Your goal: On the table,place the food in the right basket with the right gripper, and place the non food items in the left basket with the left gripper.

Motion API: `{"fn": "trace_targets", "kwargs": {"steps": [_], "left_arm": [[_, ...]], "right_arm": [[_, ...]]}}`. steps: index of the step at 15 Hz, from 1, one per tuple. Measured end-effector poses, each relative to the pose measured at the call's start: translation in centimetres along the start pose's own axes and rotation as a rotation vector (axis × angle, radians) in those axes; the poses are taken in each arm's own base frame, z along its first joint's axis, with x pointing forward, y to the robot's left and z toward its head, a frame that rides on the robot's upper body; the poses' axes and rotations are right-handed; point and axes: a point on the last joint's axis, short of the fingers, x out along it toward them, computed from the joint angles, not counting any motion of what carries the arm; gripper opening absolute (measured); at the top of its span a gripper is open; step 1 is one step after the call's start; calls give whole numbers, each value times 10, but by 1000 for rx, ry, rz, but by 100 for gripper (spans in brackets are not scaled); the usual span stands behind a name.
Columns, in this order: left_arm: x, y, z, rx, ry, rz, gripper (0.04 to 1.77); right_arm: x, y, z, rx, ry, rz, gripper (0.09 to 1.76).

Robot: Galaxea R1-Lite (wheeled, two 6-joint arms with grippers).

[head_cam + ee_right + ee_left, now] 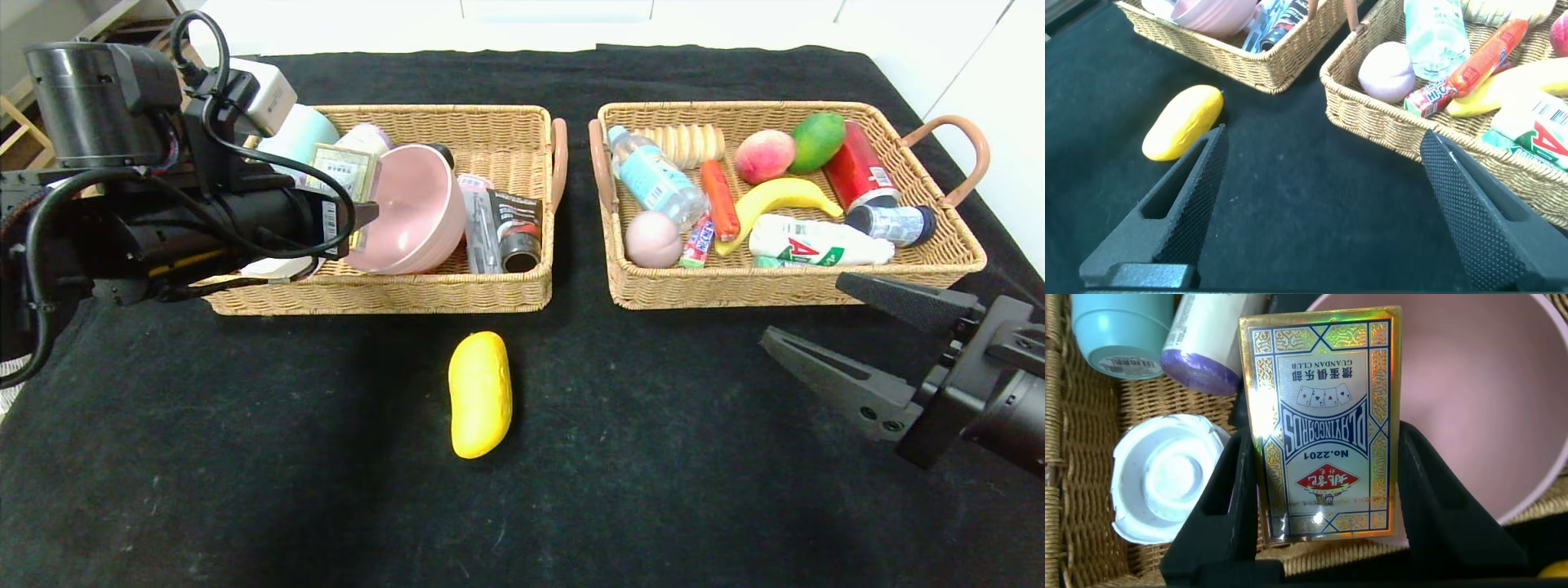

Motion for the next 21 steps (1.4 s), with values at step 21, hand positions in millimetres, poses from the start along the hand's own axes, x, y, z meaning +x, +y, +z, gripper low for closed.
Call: {"fn": "trace_targets", "kwargs": {"steps": [21], "left_arm": [[0, -3, -4, 1, -20, 13, 155]], "right_arm": [[0, 2, -2, 0, 8, 9, 171]]}}
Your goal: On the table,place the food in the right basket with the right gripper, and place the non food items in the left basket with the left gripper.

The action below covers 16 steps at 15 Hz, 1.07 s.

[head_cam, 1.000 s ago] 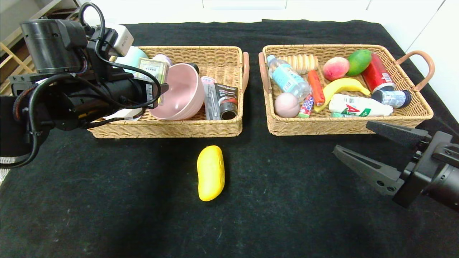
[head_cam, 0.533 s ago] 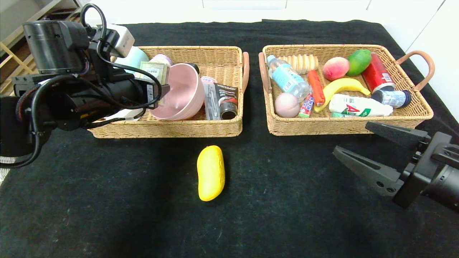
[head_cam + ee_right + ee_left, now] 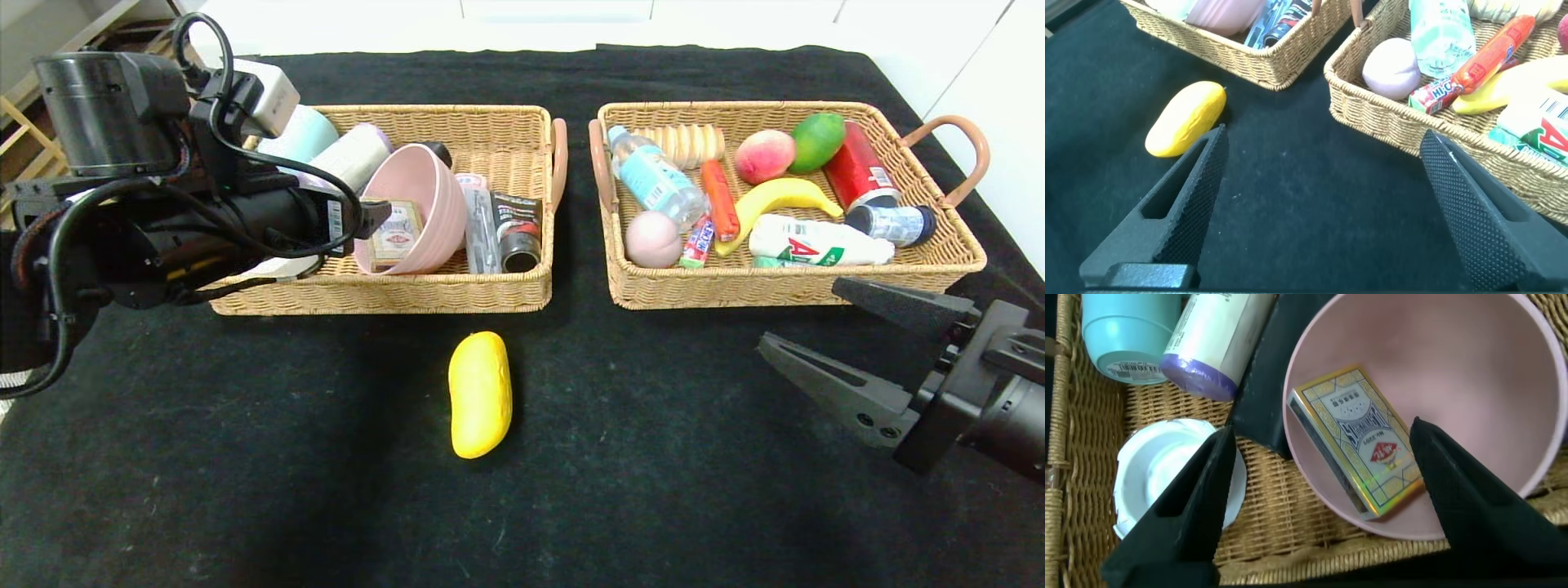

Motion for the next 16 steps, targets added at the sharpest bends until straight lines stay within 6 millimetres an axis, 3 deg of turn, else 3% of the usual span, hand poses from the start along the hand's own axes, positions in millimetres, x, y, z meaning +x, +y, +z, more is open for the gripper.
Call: {"fn": "trace_targets", "kwargs": {"steps": [6, 12, 16], "left_arm": [[-35, -22, -18, 8, 99, -21, 164], [-67, -59, -20, -105, 234, -134, 168], [-78, -86, -25, -139, 323, -189, 169]], "right_arm": [[0, 0, -1, -21, 5, -1, 171], [0, 0, -2, -22, 8, -2, 171], [1, 0, -3, -21, 13, -1, 171]]}}
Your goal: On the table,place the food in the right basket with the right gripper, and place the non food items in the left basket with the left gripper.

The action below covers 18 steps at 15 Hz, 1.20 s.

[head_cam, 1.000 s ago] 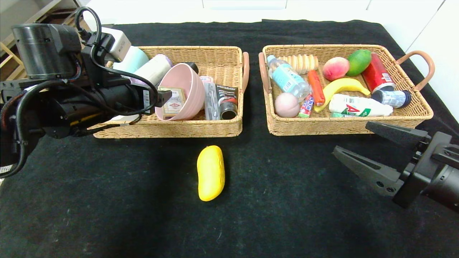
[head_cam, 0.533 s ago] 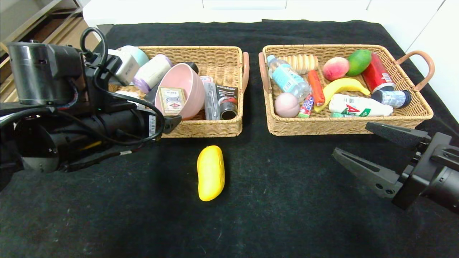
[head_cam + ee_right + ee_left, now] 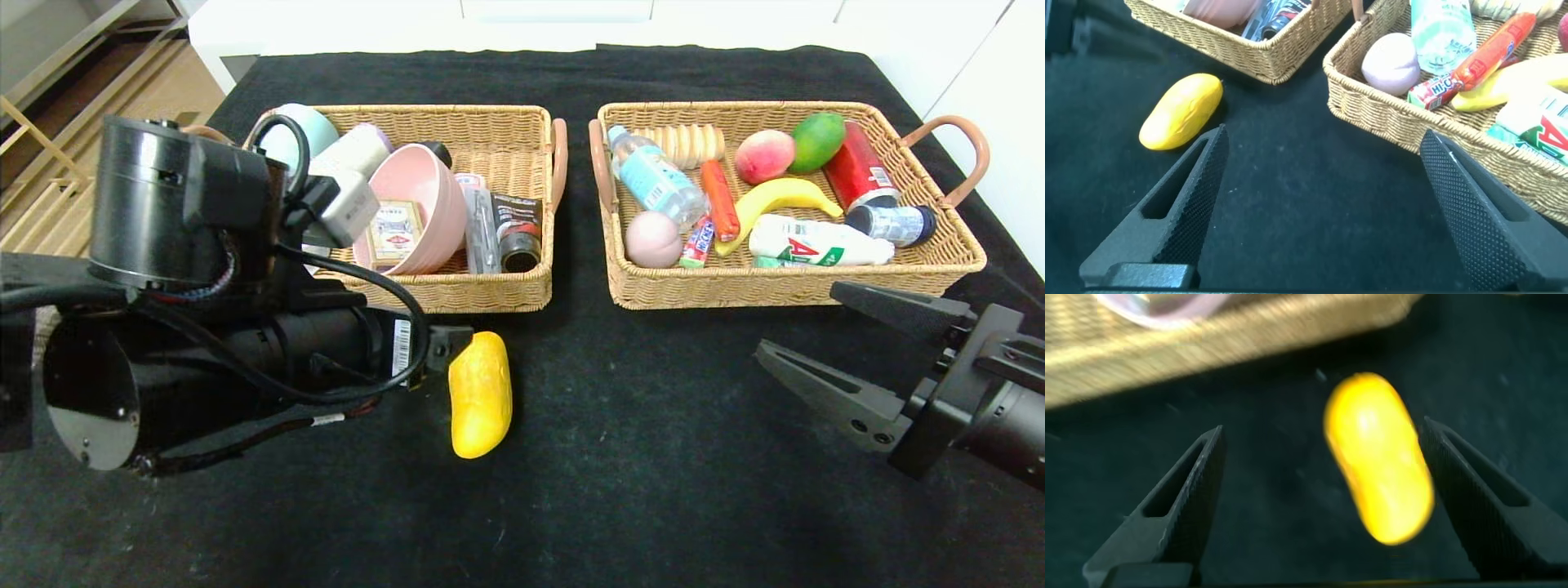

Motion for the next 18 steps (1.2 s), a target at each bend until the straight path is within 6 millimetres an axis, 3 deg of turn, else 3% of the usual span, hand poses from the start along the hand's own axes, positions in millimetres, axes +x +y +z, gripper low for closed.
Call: {"fn": "trace_targets", "kwargs": {"steps": [8, 18], "left_arm": [[28, -30, -18, 38, 86, -8, 170], [50, -41, -32, 50, 142, 1, 171]], "right_arm": [[1, 0, -1, 0, 2, -1, 171], [1, -1, 0, 0, 1, -3, 171]]}}
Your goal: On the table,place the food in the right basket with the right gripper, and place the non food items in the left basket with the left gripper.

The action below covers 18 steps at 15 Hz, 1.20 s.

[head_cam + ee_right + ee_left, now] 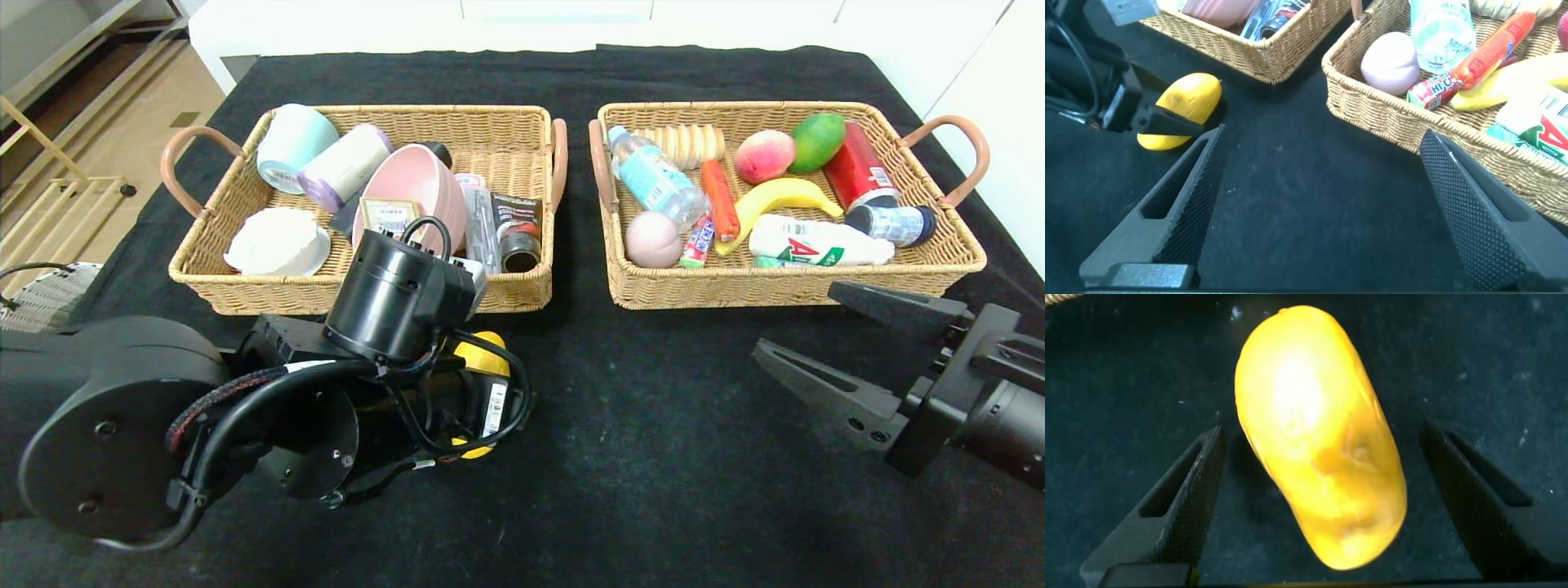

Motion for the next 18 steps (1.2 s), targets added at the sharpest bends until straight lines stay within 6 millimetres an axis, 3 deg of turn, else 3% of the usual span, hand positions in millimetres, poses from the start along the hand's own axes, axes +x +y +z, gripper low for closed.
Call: {"fn": "trace_targets", "kwargs": {"steps": [6, 9, 11, 18], "left_arm": [[6, -2, -2, -1, -3, 0, 169], [8, -3, -3, 2, 2, 1, 120], [9, -3, -4, 2, 5, 2, 103], [10, -3, -5, 5, 8, 15, 97]], "right_arm": [[0, 0, 0, 0, 2, 2, 171], [0, 0, -1, 0, 3, 2, 171], [0, 0, -1, 0, 3, 2, 171], [0, 0, -1, 0, 5, 3, 171]]}}
